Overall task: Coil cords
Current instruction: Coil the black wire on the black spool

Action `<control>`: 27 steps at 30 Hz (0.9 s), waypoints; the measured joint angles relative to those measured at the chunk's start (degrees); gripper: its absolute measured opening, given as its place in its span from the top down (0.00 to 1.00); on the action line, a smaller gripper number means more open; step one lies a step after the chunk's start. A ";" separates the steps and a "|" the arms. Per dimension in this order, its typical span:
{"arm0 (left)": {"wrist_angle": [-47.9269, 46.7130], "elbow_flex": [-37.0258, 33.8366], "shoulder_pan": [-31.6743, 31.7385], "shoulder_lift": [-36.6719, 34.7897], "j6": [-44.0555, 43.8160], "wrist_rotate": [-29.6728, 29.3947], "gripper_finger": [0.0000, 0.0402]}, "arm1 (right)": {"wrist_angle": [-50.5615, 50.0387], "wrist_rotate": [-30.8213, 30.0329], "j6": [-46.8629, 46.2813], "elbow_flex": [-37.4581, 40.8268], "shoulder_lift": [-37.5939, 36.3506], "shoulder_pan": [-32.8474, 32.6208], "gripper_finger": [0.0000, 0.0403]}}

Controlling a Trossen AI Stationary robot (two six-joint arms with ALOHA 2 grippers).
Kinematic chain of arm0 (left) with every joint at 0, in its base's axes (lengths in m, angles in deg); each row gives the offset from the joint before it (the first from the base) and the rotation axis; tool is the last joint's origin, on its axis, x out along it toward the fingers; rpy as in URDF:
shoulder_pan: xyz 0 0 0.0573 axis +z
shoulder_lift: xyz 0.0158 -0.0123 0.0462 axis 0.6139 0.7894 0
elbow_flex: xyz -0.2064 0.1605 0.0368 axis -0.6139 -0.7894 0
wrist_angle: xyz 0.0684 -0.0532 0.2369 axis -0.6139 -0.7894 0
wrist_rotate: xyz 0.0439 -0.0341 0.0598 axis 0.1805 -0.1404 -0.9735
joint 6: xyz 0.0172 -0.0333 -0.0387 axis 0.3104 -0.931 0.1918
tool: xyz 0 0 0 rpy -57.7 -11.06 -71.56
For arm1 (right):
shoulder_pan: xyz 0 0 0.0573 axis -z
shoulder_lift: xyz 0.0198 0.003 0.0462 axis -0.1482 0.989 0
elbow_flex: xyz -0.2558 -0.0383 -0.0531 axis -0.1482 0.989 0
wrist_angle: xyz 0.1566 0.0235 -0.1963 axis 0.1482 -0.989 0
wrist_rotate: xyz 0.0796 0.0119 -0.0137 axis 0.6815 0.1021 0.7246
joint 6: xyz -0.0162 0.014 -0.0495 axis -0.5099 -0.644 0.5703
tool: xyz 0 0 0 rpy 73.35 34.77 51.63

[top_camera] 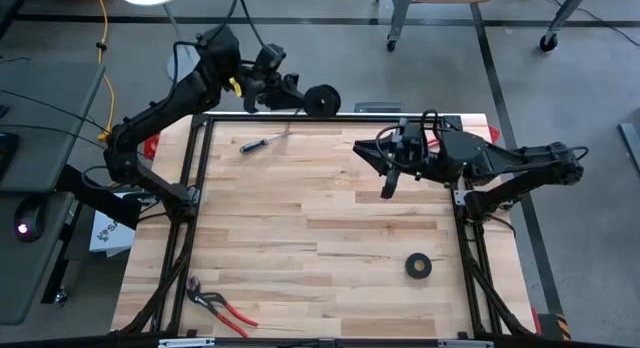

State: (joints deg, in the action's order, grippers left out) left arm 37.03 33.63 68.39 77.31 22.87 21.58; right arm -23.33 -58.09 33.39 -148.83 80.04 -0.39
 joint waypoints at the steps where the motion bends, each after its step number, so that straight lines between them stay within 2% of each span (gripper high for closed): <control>1: 0.02 0.00 -0.45 0.00 0.13 -0.12 1.00 | -0.03 -0.04 -0.07 0.00 0.14 0.03 0.80; 6: 0.62 0.02 -2.05 0.00 0.18 -1.40 1.00 | -0.05 -3.46 0.75 -0.02 1.62 0.06 0.62; 9: 3.71 0.01 -3.05 0.00 -1.53 -1.92 1.00 | 0.28 -4.01 1.89 -0.02 3.35 0.87 0.56; 15: 13.28 0.02 -4.67 0.00 -6.15 -4.50 1.00 | 7.05 -3.64 5.85 0.00 7.84 3.78 0.54; 22: 18.16 0.02 -6.14 -0.06 -9.82 -6.24 1.00 | 14.49 -8.98 10.64 0.00 10.02 5.99 0.54; 25: 18.27 0.02 -6.80 -0.09 -9.79 -7.15 1.00 | 15.00 -6.57 9.02 0.00 10.02 6.35 0.54; 27: 18.25 0.02 -7.01 -0.09 -9.69 -7.38 1.00 | 15.33 -2.40 8.00 -0.02 10.02 6.31 0.54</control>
State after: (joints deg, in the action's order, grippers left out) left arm 55.27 33.66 61.38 77.22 13.18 14.20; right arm -8.00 -60.50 41.39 -148.85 90.06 5.91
